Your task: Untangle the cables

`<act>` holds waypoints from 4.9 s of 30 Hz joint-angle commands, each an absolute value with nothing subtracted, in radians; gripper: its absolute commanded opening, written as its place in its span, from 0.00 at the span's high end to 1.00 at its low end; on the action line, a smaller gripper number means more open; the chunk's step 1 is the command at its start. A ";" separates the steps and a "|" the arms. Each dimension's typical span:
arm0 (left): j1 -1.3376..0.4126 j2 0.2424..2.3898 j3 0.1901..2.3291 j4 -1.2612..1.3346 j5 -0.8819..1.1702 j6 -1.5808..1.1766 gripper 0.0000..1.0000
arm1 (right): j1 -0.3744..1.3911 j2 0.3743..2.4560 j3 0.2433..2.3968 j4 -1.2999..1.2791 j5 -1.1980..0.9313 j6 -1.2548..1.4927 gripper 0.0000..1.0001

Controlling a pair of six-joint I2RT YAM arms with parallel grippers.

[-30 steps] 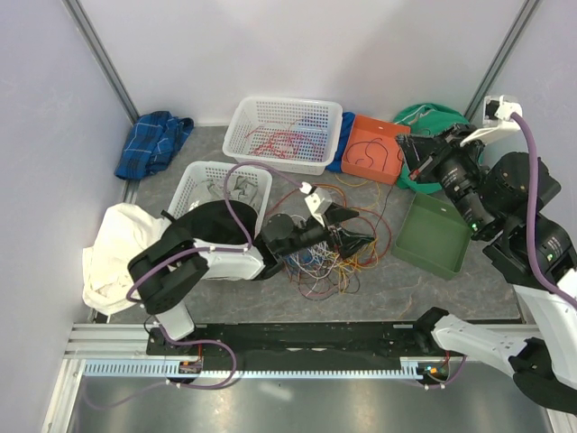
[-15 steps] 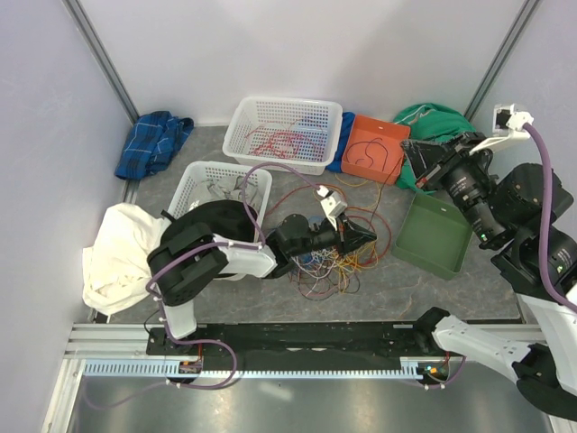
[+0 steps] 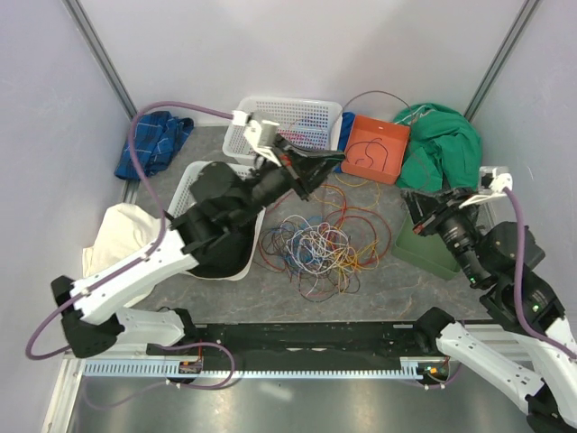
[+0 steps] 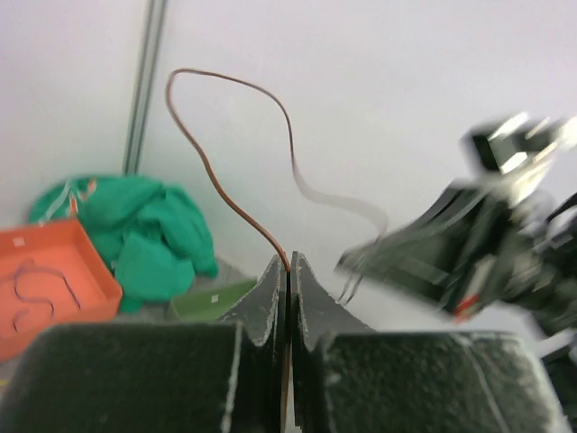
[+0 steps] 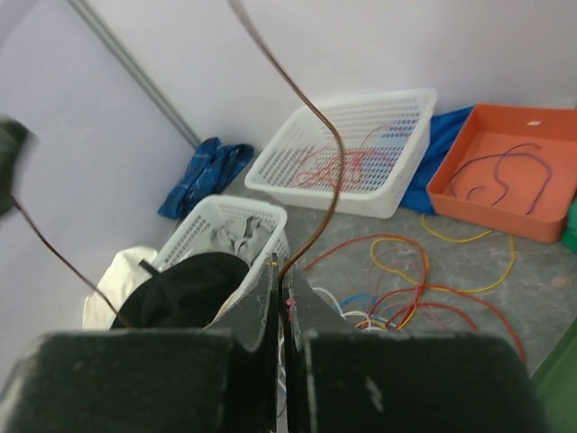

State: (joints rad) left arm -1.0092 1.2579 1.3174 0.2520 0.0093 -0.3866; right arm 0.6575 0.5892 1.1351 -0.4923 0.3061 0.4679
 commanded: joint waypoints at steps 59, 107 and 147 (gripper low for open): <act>-1.011 1.411 1.640 -0.121 0.037 -0.471 0.98 | 0.660 0.454 0.791 0.009 -0.129 0.453 0.02; -1.023 1.224 1.231 -0.052 -0.404 -0.482 0.00 | 0.658 0.606 0.800 -0.045 0.276 0.482 1.00; -1.011 0.893 0.575 -0.005 -0.643 -0.899 0.00 | 0.078 1.002 0.953 -0.367 0.756 0.511 1.00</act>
